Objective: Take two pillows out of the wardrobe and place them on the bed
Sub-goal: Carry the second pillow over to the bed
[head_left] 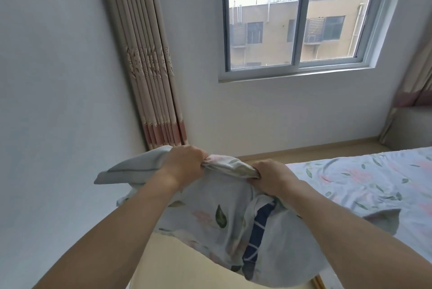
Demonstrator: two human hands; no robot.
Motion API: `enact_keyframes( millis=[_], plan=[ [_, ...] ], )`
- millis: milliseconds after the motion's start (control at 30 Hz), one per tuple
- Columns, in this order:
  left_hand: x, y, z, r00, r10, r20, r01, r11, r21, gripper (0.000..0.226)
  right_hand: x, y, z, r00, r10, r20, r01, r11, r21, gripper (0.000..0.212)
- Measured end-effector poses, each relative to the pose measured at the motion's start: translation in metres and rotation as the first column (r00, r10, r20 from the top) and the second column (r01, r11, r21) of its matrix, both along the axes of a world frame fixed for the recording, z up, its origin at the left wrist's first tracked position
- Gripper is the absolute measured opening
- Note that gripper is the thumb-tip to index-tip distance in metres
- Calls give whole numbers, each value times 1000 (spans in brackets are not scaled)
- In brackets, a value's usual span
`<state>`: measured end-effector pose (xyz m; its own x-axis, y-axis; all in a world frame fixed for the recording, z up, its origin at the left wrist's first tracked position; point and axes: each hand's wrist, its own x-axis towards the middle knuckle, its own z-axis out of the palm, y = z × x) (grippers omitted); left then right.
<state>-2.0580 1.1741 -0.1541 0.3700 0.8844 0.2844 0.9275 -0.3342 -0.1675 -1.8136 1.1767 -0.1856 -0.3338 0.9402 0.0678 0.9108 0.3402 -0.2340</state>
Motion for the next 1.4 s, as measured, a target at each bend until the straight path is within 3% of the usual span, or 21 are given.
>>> enact_keyframes(
  millis=[400, 867, 1400],
  plan=[
    [17, 282, -19, 999, -44, 23, 46, 993, -105, 13, 16, 259, -5, 991, -103, 84, 102, 995, 20, 16],
    [80, 585, -2, 995, -99, 16, 100, 988, -117, 18, 76, 544, 2, 975, -221, 35, 219, 974, 49, 12],
    [160, 966, -25, 926, -362, 103, 374, 915, -149, 11, 137, 858, 1, 876, -468, 112, 473, 881, -14, 11]
  ],
)
